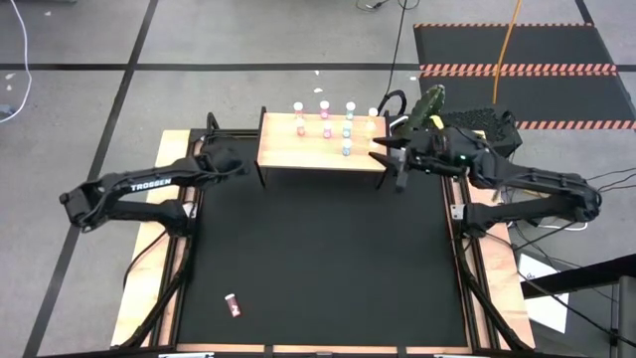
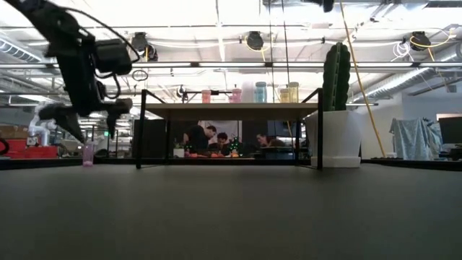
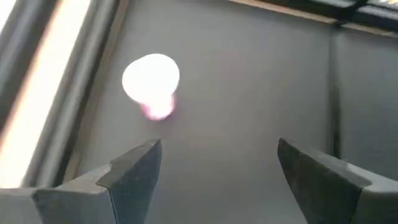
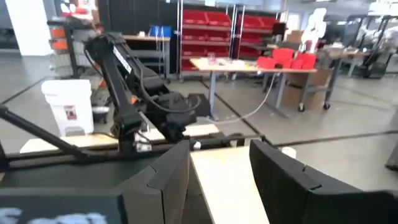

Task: Pick and place medicine bottles onto shelf by color
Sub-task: Put the purple pill bottle on the shelf aligned with the other purple pill bottles

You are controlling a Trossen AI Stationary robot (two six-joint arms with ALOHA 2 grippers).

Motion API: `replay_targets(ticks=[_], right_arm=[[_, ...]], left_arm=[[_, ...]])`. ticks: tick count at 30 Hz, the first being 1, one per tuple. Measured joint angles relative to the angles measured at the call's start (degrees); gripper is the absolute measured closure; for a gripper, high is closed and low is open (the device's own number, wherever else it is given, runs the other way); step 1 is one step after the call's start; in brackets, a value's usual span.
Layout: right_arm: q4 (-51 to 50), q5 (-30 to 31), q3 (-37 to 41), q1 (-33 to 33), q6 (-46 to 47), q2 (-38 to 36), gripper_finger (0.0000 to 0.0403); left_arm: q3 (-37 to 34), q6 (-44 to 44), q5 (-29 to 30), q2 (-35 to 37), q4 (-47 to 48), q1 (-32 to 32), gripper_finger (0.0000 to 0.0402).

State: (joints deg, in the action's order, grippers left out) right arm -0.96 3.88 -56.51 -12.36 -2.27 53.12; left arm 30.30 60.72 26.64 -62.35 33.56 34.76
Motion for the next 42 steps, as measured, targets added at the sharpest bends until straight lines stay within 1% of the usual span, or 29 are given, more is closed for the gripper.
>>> replay_targets(ticks=[2,4,9,11,16,17,22,25,27,32,36,42], right_arm=[[0.2,-1.5,0.0,-1.5,-0.1,1.4,0.0238],[1.5,-2.7,0.0,-2.6,-0.5,2.6,0.0238],[5.8,-2.8,0.0,-4.9,-1.1,4.8,0.0238],[8.2,-2.7,0.0,-5.7,-1.2,5.5,0.0238],[14.0,-3.0,0.0,-8.5,-2.6,7.2,0.0238],[14.5,-3.7,0.0,-9.1,-2.9,7.4,0.0238],[16.7,-8.4,0.0,-12.5,-1.9,7.9,0.0238],[16.4,-8.9,0.0,-13.6,-1.3,7.9,0.0238],[16.4,-8.9,0.0,-14.0,-1.4,7.9,0.0238],[16.3,-10.2,0.0,-14.4,-1.5,7.9,0.0238],[16.3,-10.2,0.0,-14.4,-1.6,7.9,0.0238],[18.0,-10.1,0.0,-14.7,-1.5,7.9,0.0239]], left_arm=[[-2.8,-3.1,-0.1,0.0,-6.8,1.3,0.0080],[-4.9,-3.1,0.0,0.0,-9.9,2.6,0.0080],[-8.8,4.1,-0.8,0.0,-8.5,5.0,0.0080],[-10.4,4.7,-0.6,0.0,-11.0,5.7,0.0080],[-15.1,-0.5,-0.4,0.0,-24.1,7.3,0.0080],[-15.7,-1.4,-0.2,0.0,-25.6,7.7,0.0080],[-17.8,-3.3,0.2,0.0,-26.5,9.9,0.0080],[-19.5,-7.1,0.6,0.1,-28.8,10.3,0.0085],[-20.8,-10.2,1.4,0.1,-31.2,10.3,0.0100],[-24.1,-17.8,3.0,0.0,-38.6,10.4,0.0161],[-25.6,-19.4,4.0,0.0,-41.9,10.3,0.0198],[-28.6,-23.2,4.8,-0.1,-49.4,10.3,0.0238]])
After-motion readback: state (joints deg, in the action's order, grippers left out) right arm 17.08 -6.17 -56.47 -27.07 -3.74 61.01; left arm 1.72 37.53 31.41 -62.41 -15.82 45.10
